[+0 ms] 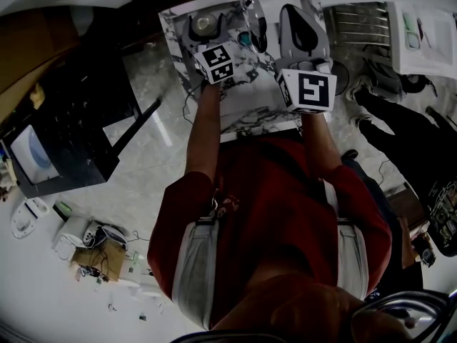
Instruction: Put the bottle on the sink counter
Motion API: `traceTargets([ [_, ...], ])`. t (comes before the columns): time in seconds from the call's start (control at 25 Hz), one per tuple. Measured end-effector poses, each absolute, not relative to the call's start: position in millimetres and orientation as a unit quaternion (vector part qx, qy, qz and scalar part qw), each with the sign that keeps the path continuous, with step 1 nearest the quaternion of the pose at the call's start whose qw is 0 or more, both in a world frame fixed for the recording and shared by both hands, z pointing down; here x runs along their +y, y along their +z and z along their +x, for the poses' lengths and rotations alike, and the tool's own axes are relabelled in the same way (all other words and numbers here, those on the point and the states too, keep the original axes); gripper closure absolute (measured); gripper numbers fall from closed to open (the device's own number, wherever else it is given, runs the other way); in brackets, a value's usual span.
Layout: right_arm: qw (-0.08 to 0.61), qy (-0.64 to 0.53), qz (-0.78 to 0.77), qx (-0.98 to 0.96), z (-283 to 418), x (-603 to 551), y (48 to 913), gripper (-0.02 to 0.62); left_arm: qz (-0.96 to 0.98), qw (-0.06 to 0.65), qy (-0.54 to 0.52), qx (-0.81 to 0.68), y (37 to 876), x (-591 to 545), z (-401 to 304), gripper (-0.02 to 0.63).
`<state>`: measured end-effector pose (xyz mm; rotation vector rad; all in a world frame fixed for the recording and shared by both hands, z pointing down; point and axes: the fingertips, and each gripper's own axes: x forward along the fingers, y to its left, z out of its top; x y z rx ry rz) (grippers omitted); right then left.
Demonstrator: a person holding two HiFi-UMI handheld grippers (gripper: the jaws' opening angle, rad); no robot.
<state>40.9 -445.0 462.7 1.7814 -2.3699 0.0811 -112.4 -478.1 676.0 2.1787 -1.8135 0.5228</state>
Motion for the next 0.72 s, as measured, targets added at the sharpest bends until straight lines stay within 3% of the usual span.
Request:
traceTargets([
  [0.72,0.083,0.032,0.598,-0.796,36.1,-439.4,463.5,0.595,0.733,0.173,0.207,-0.625,680.8,-488.5,-115.5,0.27],
])
